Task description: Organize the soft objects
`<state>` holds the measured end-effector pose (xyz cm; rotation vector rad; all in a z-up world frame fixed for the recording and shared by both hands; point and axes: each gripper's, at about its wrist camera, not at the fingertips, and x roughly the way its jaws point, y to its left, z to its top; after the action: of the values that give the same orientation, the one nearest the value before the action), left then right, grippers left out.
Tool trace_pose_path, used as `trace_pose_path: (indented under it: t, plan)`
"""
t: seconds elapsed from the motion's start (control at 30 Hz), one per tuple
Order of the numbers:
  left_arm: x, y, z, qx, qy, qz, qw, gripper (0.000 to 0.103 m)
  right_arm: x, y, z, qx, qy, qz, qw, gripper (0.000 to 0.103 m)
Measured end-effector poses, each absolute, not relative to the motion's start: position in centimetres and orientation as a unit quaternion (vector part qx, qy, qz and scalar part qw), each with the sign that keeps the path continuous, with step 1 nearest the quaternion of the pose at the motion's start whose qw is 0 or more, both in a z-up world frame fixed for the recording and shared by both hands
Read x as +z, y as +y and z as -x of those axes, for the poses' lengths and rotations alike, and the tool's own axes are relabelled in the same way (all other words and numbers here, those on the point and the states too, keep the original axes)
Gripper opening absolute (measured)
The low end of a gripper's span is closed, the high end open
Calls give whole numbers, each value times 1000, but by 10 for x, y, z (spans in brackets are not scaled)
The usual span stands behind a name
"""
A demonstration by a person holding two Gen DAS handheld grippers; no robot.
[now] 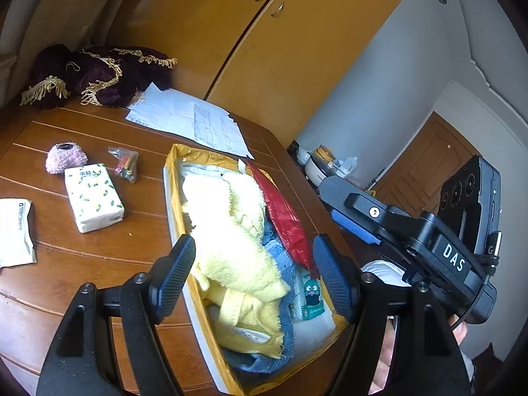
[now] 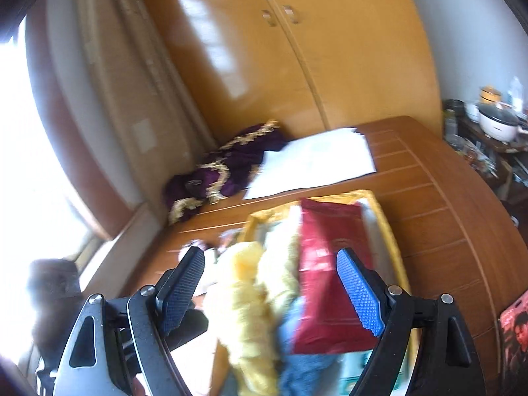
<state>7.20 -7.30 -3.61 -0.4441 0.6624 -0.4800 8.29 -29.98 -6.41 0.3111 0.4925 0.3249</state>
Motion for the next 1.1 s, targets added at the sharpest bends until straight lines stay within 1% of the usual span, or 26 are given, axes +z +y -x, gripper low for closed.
trace_pose_path:
  t: [0.17,0.6,0.93,1.1]
  plan:
    - [-41,-39,-63,-185,307,216,908,74,-61,-266,-77,218,244,-139,935,84]
    - [-59,54,-57,-58,303,260,915,74,-76,-191,-95,293,296,-98,904,84]
    - [-67,72,-53,-31,313,251,916,74,-92,-149,-136,304,343,-77,886,84]
    - [-69,76,-54,-21,319,242,916,74,-98,-147,-138,278,340,-54,897,84]
